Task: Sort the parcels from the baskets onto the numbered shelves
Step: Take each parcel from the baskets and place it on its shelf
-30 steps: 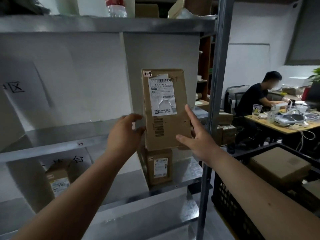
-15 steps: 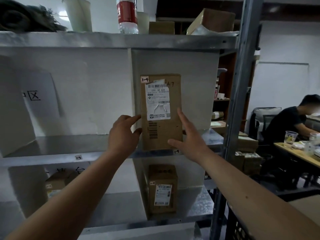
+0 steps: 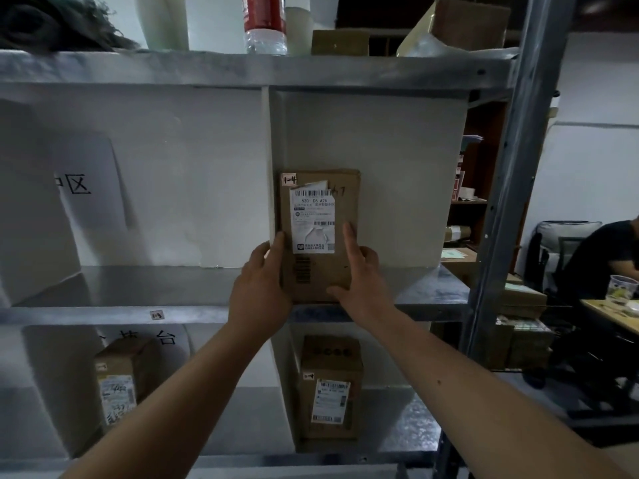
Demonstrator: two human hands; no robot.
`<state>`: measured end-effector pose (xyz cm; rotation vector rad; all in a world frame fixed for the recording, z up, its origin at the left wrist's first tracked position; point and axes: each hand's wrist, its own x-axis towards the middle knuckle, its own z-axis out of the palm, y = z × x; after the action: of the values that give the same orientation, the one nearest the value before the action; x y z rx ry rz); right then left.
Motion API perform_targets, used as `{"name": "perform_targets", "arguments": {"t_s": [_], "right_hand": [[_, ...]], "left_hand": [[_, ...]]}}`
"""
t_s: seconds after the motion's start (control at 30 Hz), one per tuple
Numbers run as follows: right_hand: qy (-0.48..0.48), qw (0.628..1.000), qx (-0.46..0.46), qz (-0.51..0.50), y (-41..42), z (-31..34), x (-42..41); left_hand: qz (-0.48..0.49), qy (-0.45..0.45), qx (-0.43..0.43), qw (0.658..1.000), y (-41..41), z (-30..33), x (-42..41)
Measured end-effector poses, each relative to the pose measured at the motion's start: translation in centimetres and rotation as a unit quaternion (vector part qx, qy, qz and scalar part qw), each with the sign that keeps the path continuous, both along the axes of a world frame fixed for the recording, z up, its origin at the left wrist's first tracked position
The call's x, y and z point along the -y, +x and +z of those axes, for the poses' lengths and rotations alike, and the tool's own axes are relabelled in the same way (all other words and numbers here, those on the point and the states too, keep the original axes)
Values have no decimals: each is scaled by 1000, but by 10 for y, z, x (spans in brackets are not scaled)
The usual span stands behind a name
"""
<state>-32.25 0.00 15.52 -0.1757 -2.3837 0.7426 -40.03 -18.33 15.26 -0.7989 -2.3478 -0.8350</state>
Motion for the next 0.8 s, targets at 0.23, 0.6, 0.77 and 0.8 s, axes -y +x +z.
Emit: {"name": "perform_targets", "arguments": {"t_s": [0.23, 0.6, 0.77, 0.8], "right_hand": [[-17, 1000, 7, -5, -16, 3, -4], [-13, 999, 38, -27, -11, -5, 6], [-46, 998, 33, -41, 15, -20, 24], [-43, 997, 38, -42, 22, -23, 30]], "left_hand": [[14, -25, 21, 999, -4, -3, -5], [12, -63, 40, 997, 8, -2, 13], [3, -91, 38, 995, 19, -9, 30], [1, -94, 38, 995, 22, -11, 33]]}}
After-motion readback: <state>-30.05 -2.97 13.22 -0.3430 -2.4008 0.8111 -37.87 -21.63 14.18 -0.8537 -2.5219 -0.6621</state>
